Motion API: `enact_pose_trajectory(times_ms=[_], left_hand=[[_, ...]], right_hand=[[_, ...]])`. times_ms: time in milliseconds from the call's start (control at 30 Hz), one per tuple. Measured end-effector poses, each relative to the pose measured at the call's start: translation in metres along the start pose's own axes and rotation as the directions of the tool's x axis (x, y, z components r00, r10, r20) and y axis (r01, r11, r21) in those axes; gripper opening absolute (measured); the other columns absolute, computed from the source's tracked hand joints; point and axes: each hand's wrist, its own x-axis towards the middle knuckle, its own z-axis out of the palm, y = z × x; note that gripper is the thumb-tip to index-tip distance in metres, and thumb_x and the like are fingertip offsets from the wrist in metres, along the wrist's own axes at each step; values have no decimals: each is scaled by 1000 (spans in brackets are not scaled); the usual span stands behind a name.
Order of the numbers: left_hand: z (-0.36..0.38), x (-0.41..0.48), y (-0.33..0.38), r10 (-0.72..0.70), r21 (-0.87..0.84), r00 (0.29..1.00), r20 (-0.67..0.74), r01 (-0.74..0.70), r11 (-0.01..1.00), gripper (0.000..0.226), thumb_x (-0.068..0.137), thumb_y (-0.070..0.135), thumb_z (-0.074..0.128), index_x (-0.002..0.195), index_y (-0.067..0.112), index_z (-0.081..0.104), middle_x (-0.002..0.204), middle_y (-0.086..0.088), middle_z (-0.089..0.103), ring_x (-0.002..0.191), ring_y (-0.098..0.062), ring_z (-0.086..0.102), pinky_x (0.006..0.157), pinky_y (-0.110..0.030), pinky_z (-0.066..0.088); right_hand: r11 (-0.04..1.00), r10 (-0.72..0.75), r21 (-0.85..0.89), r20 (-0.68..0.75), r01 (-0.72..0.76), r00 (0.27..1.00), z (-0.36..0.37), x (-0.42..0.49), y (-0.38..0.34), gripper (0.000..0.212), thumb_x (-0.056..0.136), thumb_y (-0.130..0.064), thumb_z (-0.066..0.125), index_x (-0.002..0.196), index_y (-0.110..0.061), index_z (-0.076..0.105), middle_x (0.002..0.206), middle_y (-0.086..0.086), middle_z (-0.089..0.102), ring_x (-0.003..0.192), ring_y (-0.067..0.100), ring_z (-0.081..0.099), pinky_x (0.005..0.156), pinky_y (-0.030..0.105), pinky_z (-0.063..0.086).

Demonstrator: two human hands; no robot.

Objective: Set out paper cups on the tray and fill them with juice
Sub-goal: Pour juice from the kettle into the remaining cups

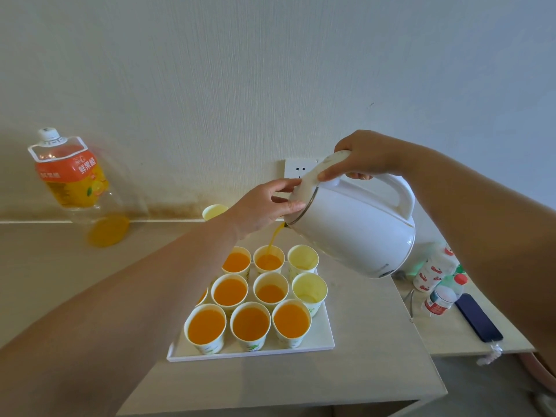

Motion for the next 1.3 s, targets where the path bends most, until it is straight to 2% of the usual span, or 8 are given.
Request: enact_pose_trajectory(times_ms=[967, 1300], left_hand=[[-2, 1, -4, -13, -42, 1000, -4, 13, 999, 46, 86, 30, 68, 130, 31, 54, 126, 7, 62, 114, -15, 59, 101, -43, 47], [1, 2, -8, -26, 7, 1000, -5, 26, 1000, 52, 87, 32, 66, 136, 27, 51, 129, 6, 59, 115, -14, 57, 102, -41, 47]], right_hand=[[1000, -1, -22, 19, 2, 1000, 0, 4, -2, 38, 74, -46, 74, 66, -15, 55, 55, 2, 54, 48, 14, 47, 55, 25, 38], [1000, 6, -7, 21, -6, 1000, 7, 7, 2, 39, 74, -46, 75, 63, -16, 52, 53, 0, 53, 48, 14, 46, 55, 25, 38]])
